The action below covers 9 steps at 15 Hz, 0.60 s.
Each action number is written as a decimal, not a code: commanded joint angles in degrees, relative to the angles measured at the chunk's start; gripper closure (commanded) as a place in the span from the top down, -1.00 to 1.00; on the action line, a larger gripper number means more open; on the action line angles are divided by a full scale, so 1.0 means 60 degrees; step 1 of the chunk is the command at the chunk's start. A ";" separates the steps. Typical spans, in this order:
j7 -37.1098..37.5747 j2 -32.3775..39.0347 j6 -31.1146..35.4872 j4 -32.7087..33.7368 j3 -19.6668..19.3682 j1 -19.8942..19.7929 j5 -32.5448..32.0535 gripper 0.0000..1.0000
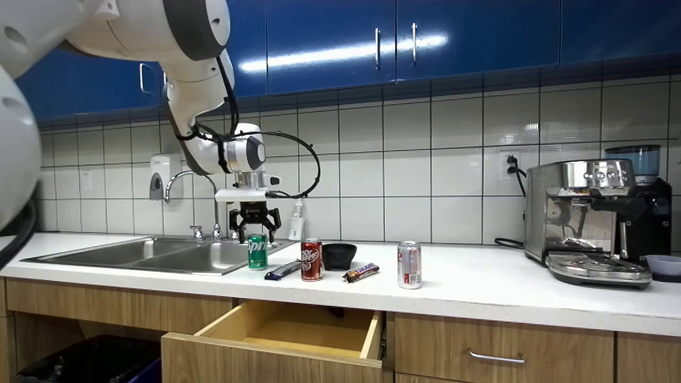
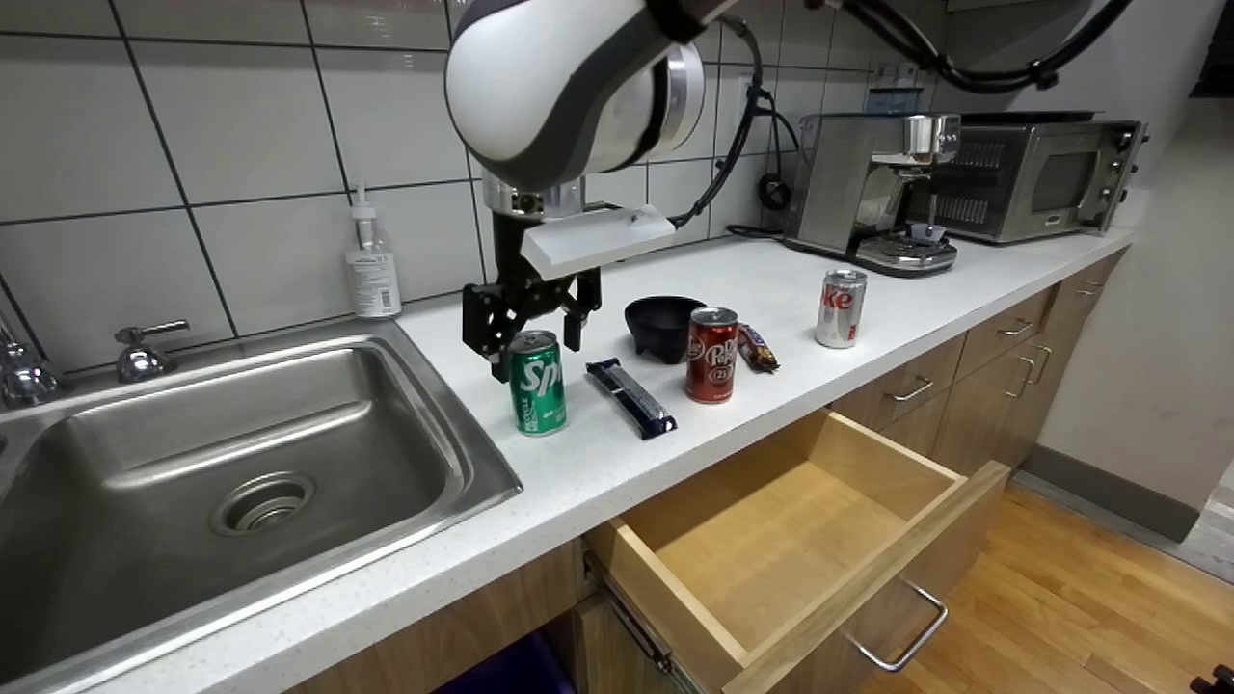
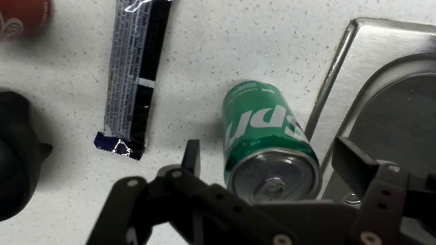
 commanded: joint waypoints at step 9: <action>-0.0161 0.0340 -0.0198 0.0587 -0.0006 0.0013 0.0029 -0.20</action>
